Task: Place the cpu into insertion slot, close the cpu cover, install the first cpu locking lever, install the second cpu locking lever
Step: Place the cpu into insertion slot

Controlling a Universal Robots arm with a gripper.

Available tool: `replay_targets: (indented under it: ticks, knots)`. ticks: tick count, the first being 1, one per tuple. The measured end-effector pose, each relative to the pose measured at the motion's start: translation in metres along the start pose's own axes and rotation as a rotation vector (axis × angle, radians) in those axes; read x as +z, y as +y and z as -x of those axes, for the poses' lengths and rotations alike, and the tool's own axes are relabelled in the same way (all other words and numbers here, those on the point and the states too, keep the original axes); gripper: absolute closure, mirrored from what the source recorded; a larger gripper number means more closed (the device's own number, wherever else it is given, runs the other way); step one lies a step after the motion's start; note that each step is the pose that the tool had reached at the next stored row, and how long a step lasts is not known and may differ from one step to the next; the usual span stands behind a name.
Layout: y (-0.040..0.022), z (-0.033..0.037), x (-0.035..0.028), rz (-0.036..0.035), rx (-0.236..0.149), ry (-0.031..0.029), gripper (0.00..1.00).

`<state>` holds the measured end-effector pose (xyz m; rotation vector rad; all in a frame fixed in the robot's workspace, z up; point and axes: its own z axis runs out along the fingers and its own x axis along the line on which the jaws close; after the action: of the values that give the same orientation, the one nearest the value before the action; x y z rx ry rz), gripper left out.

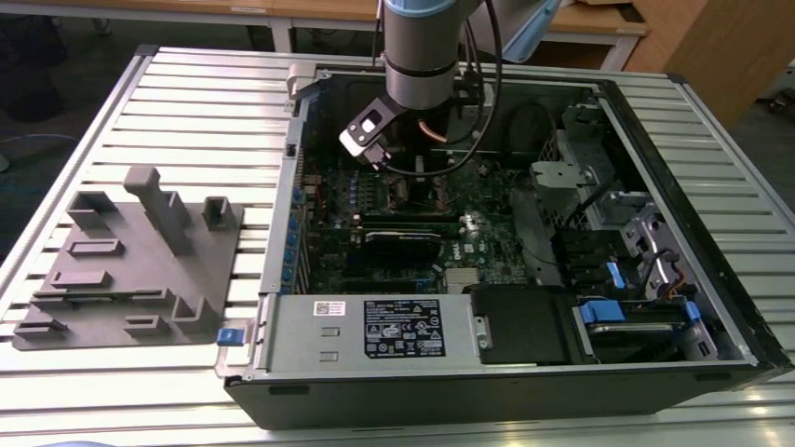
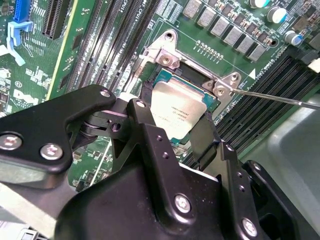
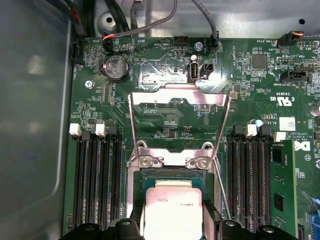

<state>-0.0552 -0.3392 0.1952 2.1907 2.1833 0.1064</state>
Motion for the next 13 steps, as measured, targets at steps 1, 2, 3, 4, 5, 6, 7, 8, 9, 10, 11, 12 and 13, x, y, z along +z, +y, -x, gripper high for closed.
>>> replay_targets:
  ticks: [1,2,3,4,5,6,7,8,9,10,11,12,13]
  knots:
    - [0.0003,0.0,0.0001,0.0001,0.0,-0.0001,0.46]
    - [0.0007,0.0,0.0002,0.0002,0.0,-0.0003,0.46]
    - [0.0009,0.0,0.0002,0.0001,0.0,-0.0004,0.46]
    - [0.001,0.0,0.0002,0.0001,0.0,-0.0004,0.46]
    - [0.001,0.0,0.0001,0.0001,0.0,-0.0005,0.46]
    - [0.0011,0.0,0.0001,0.0001,0.0,-0.0005,0.46]
    - [0.0011,0.0,0.0002,0.0001,0.0,-0.0005,0.46]
    - [0.0014,0.0001,0.0002,0.0001,0.0,-0.0005,0.46]
    - [0.0018,0.0001,0.0002,0.0001,0.0,-0.0005,0.46]
    - [0.0021,0.0001,0.0002,0.0001,0.0,-0.0005,0.46]
    - [0.0025,0.0001,0.0003,0.0001,0.0,-0.0004,0.46]
    - [0.0028,0.0001,0.0003,0.0002,0.0,-0.0004,0.46]
    - [0.0028,0.0001,0.0003,0.0001,0.001,-0.0005,0.46]
